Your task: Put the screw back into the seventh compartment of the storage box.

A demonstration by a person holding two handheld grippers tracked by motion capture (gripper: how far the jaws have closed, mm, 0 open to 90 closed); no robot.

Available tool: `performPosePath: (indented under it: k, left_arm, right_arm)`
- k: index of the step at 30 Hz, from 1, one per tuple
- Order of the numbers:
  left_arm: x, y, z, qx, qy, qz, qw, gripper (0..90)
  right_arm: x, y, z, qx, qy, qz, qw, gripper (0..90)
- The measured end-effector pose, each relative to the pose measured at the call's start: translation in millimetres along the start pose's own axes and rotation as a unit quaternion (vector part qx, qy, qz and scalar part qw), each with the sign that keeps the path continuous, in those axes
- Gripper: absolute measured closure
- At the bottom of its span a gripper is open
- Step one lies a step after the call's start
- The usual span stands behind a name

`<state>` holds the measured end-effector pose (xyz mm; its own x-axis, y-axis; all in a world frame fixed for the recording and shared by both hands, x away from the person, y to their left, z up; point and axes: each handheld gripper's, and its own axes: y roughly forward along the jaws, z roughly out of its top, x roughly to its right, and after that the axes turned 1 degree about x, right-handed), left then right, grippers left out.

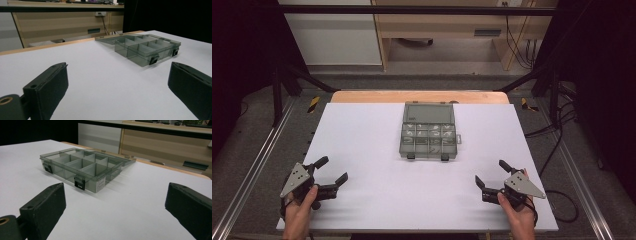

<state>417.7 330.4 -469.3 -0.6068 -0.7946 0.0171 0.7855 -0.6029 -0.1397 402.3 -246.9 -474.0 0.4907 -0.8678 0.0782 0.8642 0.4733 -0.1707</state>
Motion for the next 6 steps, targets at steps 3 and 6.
performPosePath:
  k: [3, 6]
  left_arm:
    - [0.6, -0.1, -0.6, 0.002, 0.002, 0.003, 1.0, 2.9]
    - [1.2, -0.6, -0.2, 0.003, 0.005, 0.005, 1.0, 2.9]
  right_arm:
    - [-0.7, 1.5, -0.7, -0.002, -0.001, 0.001, 1.0, 3.2]
    - [-1.0, 2.1, -1.0, -0.006, 0.0, 0.0, 1.0, 3.1]
